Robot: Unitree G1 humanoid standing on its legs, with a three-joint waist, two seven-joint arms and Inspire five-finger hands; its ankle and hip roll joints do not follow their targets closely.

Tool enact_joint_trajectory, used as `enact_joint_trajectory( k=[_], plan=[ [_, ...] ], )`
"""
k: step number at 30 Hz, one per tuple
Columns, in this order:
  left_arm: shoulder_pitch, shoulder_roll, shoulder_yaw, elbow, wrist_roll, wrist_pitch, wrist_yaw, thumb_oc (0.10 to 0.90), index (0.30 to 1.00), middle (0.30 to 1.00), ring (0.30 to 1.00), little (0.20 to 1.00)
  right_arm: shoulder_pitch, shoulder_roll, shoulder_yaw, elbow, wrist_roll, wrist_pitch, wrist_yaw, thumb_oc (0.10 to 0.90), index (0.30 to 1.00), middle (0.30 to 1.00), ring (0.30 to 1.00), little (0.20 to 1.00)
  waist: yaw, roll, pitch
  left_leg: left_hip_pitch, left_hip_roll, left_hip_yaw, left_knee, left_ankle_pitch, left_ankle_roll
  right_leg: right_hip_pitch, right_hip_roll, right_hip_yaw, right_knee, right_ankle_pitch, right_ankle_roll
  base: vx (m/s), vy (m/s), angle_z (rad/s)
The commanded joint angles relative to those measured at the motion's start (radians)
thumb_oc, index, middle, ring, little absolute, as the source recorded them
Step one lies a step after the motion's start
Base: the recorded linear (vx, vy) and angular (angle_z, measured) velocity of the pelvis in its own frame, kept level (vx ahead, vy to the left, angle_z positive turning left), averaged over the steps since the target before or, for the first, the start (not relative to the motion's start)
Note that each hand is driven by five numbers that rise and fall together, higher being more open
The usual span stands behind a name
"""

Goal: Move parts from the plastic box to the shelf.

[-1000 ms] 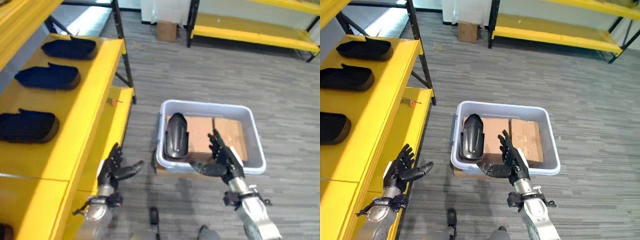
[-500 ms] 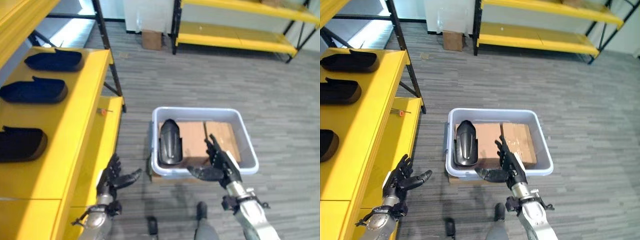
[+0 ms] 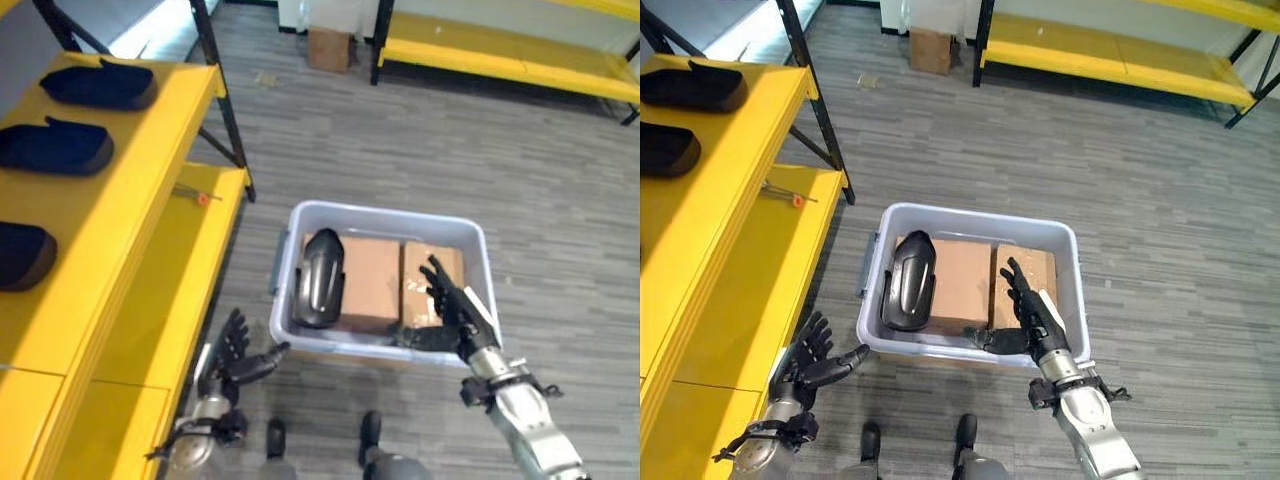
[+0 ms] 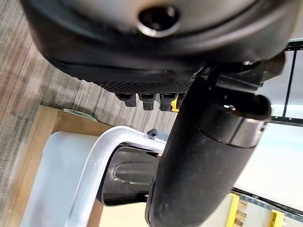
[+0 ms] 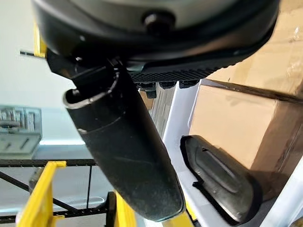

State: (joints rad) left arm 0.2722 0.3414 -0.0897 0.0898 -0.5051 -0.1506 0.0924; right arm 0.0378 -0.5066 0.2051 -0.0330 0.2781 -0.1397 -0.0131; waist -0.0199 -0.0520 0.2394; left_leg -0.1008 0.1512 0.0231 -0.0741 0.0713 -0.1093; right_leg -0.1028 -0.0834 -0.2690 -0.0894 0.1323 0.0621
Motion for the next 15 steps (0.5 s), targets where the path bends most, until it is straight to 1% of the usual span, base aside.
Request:
enact_joint_trajectory(
  k=[1, 2, 3, 4, 5, 7, 8, 9, 11, 15],
  plan=[
    [-0.069, 0.061, 0.012, -0.109, -0.015, -0.084, -0.021, 0.900, 1.000, 1.000, 1.000, 1.000, -0.217, -0.075, -0.035, -0.044, -0.141, -0.109, -0.077, 0.900, 1.000, 1.000, 1.000, 1.000, 0.033, 0.011, -0.002, 0.041, 0.068, 0.011, -0.010, 0.013, 0.006, -0.106, -0.109, 0.008, 0.196, -0.059, 0.079, -0.03, -0.034, 0.24],
    [-0.070, 0.060, 0.013, -0.109, -0.015, -0.084, -0.021, 0.900, 1.000, 1.000, 1.000, 1.000, -0.220, -0.075, -0.033, -0.041, -0.141, -0.110, -0.078, 0.900, 1.000, 1.000, 1.000, 1.000, 0.032, 0.011, -0.002, 0.040, 0.068, 0.011, -0.010, 0.013, 0.006, -0.107, -0.109, 0.008, 0.197, -0.059, 0.079, -0.06, -0.048, 0.18],
    [-0.071, 0.069, 0.003, -0.121, -0.021, -0.086, -0.023, 0.900, 1.000, 1.000, 1.000, 1.000, -0.287, -0.113, -0.012, -0.028, -0.211, -0.111, -0.108, 0.900, 1.000, 1.000, 1.000, 1.000, 0.045, 0.015, 0.010, 0.027, 0.071, 0.009, -0.011, 0.019, 0.003, -0.123, -0.110, 0.004, 0.207, -0.062, 0.079, -0.05, -0.026, 0.04],
    [-0.070, 0.074, -0.001, -0.125, -0.026, -0.088, -0.023, 0.900, 1.000, 1.000, 1.000, 1.000, -0.327, -0.141, 0.010, -0.021, -0.258, -0.106, -0.114, 0.900, 1.000, 1.000, 1.000, 1.000, 0.051, 0.015, 0.016, 0.019, 0.072, 0.007, -0.011, 0.021, 0.002, -0.131, -0.111, 0.004, 0.212, -0.063, 0.078, -0.06, -0.031, 0.01],
    [-0.073, 0.081, -0.006, -0.127, -0.025, -0.089, -0.025, 0.900, 1.000, 1.000, 1.000, 1.000, -0.365, -0.163, 0.029, -0.017, -0.276, -0.106, -0.116, 0.900, 1.000, 1.000, 1.000, 1.000, 0.056, 0.017, 0.024, 0.013, 0.073, 0.004, -0.011, 0.023, 0.002, -0.140, -0.112, 0.003, 0.220, -0.064, 0.078, -0.06, -0.029, 0.03],
    [-0.079, 0.093, -0.025, -0.133, -0.032, -0.092, -0.028, 0.900, 1.000, 1.000, 1.000, 1.000, -0.430, -0.179, 0.056, 0.033, -0.281, -0.095, -0.128, 0.900, 1.000, 1.000, 1.000, 1.000, 0.068, 0.020, 0.039, -0.002, 0.071, -0.006, -0.010, 0.029, 0.001, -0.153, -0.117, -0.001, 0.233, -0.066, 0.076, -0.04, -0.018, 0.14],
    [-0.080, 0.093, -0.023, -0.133, -0.032, -0.093, -0.028, 0.900, 1.000, 1.000, 1.000, 1.000, -0.435, -0.179, 0.059, 0.037, -0.281, -0.097, -0.130, 0.900, 1.000, 1.000, 1.000, 1.000, 0.066, 0.020, 0.040, -0.003, 0.071, -0.006, -0.009, 0.029, 0.001, -0.154, -0.117, -0.001, 0.234, -0.066, 0.076, -0.04, 0.001, 0.17],
    [-0.083, 0.098, -0.031, -0.139, -0.042, -0.095, -0.030, 0.900, 1.000, 1.000, 1.000, 1.000, -0.478, -0.185, 0.085, 0.075, -0.297, -0.090, -0.146, 0.900, 1.000, 1.000, 1.000, 1.000, 0.073, 0.022, 0.047, -0.009, 0.069, -0.009, -0.009, 0.031, 0.001, -0.160, -0.119, -0.001, 0.238, -0.066, 0.076, -0.05, 0.000, 0.16],
    [-0.095, 0.117, -0.046, -0.157, -0.050, -0.098, -0.023, 0.900, 1.000, 1.000, 1.000, 1.000, -0.612, -0.252, 0.162, 0.166, -0.410, -0.059, -0.176, 0.900, 1.000, 1.000, 1.000, 1.000, 0.090, 0.026, 0.073, -0.030, 0.064, -0.020, -0.007, 0.036, 0.001, -0.183, -0.127, -0.005, 0.257, -0.067, 0.077, -0.07, -0.002, 0.12],
    [-0.110, 0.129, -0.049, -0.154, -0.046, -0.106, -0.014, 0.900, 1.000, 1.000, 1.000, 1.000, -0.733, -0.355, 0.233, 0.244, -0.584, -0.028, -0.205, 0.900, 1.000, 1.000, 1.000, 1.000, 0.107, 0.037, 0.098, -0.052, 0.052, -0.037, -0.004, 0.040, 0.003, -0.197, -0.138, -0.013, 0.270, -0.070, 0.078, -0.03, 0.013, 0.15]
  ],
)
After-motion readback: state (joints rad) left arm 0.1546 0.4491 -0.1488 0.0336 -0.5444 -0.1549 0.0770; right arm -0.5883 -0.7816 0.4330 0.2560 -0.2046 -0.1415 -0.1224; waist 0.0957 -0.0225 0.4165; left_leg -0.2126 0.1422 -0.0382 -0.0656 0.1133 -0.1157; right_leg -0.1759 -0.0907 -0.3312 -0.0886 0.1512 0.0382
